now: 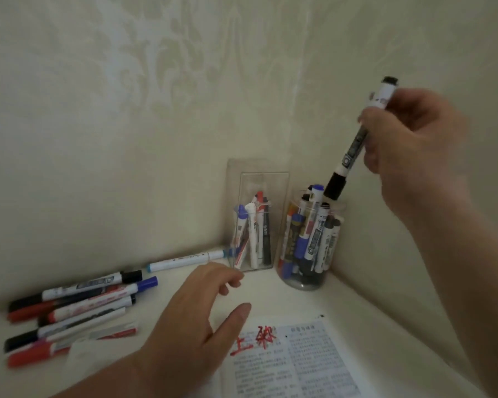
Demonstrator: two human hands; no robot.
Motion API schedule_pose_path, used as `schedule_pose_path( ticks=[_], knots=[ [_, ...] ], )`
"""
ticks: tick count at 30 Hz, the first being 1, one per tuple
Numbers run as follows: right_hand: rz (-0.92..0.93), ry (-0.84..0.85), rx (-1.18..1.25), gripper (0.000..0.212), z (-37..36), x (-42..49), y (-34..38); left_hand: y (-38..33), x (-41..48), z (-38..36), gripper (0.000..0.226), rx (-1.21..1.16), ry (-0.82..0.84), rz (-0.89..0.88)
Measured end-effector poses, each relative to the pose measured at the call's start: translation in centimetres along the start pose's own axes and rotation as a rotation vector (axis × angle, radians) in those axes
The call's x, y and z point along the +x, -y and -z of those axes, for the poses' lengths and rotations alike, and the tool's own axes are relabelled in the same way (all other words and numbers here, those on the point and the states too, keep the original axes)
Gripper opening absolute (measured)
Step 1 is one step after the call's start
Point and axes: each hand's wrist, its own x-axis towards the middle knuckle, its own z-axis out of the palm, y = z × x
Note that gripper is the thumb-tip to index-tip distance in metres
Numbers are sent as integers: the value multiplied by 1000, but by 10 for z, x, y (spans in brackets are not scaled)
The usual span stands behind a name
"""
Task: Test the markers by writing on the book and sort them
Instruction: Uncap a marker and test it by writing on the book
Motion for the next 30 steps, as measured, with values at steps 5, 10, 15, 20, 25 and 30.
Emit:
schedule_pose_path(
  ticks=[5,10,15,20,25,30],
  knots=[
    [-425,505,64,24,4,-90,-25,-11,2,1,46,-82,61,-91],
    [-572,545,223,38,-6,-138,-61,-5,9,-4,28,90,160,-72],
    [-462,445,136,41,-9,-151,-81,-1,12,-9,32,107,210,16],
    [-470,581,241,19,-15,-164,-77,-6,8,-8,31,-112,309,57],
    [-419,649,289,19,-13,-164,-81,-9,9,-6,15,-159,314,-6],
    [-414,645,326,21,-9,-164,-81,-12,12,-3,16,-154,328,7]
  ],
)
